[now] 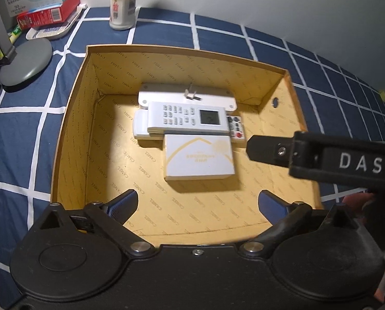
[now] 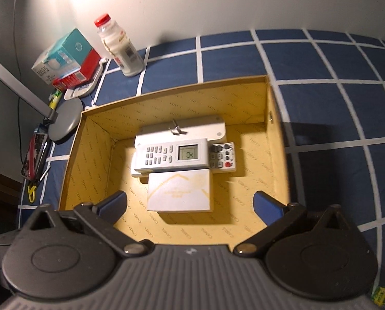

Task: Organize objects
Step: 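Move the right tool toward the DARLIE toothpaste box on the bedspread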

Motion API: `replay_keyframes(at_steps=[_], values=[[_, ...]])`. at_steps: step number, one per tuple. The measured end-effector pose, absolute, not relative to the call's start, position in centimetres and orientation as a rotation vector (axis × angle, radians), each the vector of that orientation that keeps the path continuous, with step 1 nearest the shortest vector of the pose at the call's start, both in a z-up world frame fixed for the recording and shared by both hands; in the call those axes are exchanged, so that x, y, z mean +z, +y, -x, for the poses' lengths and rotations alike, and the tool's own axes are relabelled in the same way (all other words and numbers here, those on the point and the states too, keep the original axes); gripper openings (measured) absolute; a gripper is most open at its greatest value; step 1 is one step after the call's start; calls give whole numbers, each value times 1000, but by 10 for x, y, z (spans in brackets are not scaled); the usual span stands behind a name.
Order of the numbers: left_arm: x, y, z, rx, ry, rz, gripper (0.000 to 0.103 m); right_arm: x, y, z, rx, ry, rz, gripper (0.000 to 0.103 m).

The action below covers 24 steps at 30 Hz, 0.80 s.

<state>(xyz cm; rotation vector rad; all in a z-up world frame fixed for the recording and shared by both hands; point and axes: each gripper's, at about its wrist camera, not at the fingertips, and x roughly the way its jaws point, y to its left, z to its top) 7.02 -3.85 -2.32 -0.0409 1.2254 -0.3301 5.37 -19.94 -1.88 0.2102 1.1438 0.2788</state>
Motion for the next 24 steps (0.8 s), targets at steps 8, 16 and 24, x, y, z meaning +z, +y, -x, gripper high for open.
replay_keyframes(at_steps=[8, 16, 24], values=[[-10, -67, -43, -347, 1201, -20, 103, -2, -237, -27, 214, 1105, -225, 103], [-5, -117, -10, -386, 1190, -83, 103, 0, -294, 0, 162, 1089, -263, 103], [-17, -187, 36, -448, 1218, -150, 103, -9, -367, 32, 116, 1103, -298, 103]])
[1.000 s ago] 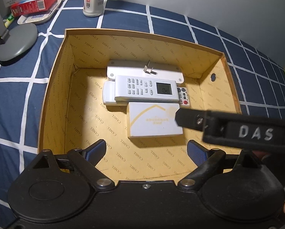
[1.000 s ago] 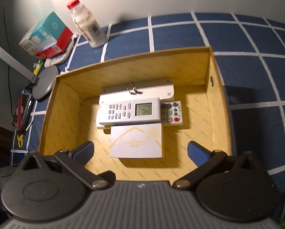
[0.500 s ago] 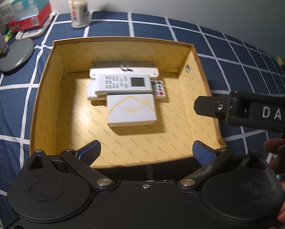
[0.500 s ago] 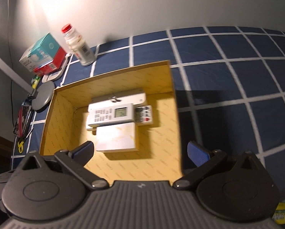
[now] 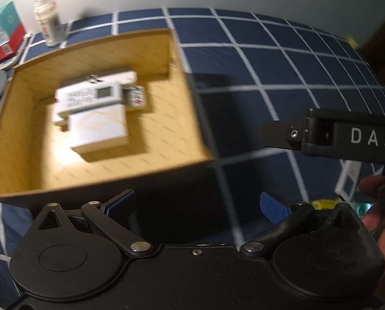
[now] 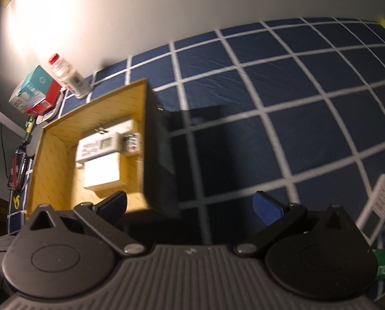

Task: Organize objects
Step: 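Move the right tool toward the DARLIE toothpaste box on the bedspread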

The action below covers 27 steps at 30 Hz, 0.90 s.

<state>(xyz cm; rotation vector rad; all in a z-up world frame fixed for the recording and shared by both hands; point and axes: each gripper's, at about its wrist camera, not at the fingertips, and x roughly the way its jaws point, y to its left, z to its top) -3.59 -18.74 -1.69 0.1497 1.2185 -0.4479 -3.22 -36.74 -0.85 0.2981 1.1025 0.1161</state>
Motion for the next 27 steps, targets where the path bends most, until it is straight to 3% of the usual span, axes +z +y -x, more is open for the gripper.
replay_keyframes(at_steps=[14, 27], values=[[-53, -302, 99, -536, 1279, -253, 103, -34, -508, 87, 5, 1145, -355, 103], [-104, -376, 135, -605, 1373, -324, 103, -94, -618, 132, -118, 1240, -445, 103]])
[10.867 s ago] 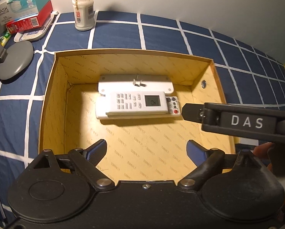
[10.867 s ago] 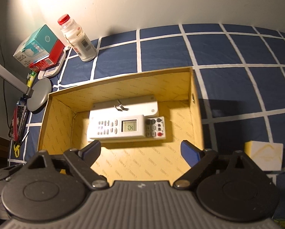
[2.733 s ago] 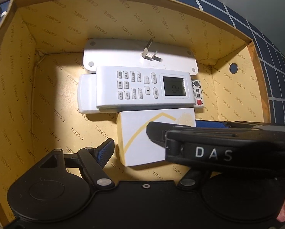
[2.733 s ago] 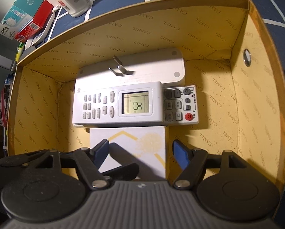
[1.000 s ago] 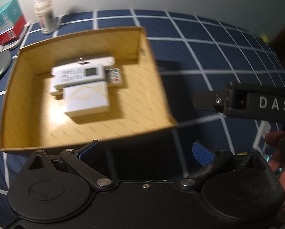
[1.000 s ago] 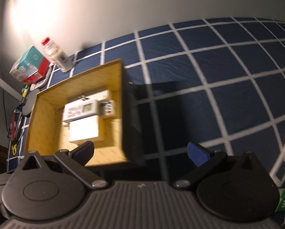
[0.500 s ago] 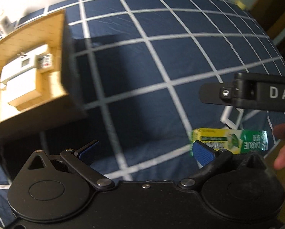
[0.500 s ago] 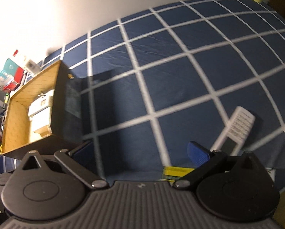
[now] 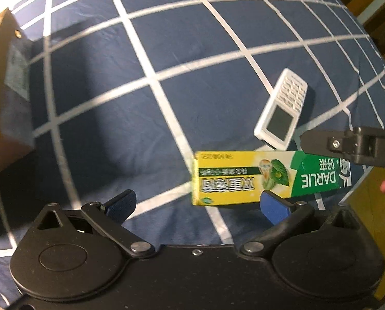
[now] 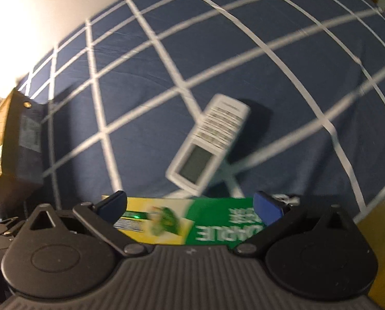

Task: Organize objects
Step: 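Move the right tool toward the DARLIE toothpaste box on the bedspread, then close the right gripper on the DARLIE toothpaste box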

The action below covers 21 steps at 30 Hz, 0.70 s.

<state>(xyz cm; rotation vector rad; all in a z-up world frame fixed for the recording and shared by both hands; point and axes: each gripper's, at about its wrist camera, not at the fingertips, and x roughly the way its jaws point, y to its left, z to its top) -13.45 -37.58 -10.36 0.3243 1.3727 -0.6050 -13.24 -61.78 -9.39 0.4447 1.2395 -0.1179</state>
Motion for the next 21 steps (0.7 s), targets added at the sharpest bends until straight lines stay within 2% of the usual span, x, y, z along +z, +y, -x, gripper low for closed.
replay_keyframes(at_steps=[7, 21], values=[[-127, -393, 136, -616, 1404, -316, 103, -124, -648, 146, -139, 1291, -469, 103], [-143, -420, 142, -651, 1445, -322, 103, -147, -669, 149, -140, 1357, -471, 103]])
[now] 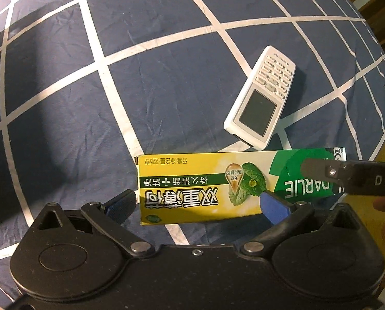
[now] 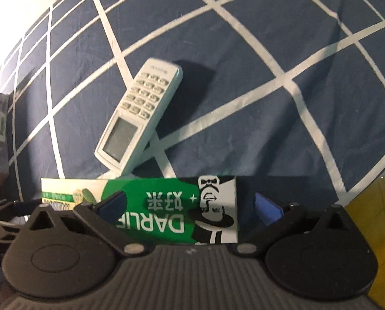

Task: Organize objects
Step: 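Close the right gripper on the DARLIE toothpaste box, then lift the toothpaste box with the right gripper and carry it over the cardboard box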

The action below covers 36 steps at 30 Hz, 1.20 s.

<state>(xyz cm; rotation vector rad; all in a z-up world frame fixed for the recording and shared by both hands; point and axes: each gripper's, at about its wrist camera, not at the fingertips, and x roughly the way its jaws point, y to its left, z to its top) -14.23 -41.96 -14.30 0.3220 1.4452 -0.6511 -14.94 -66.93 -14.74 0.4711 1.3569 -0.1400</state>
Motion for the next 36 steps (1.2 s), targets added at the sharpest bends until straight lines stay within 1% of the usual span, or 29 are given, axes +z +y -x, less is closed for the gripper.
replay_keyframes(at_steps=[7, 22, 29, 36], values=[[-148, -421, 142, -650, 1456, -316, 103, -158, -661, 146, -95, 1385, -480, 103], [-146, -418, 139, -627, 1452, -318, 103, -157, -653, 137, -98, 1407, -486, 103], [-129, -394, 131, -590, 1425, -297, 103, -141, -624, 125, -70, 1390, -450, 103], [-98, -346, 107, -525, 1382, -240, 103, -111, -575, 101, -7, 1364, -396, 103]])
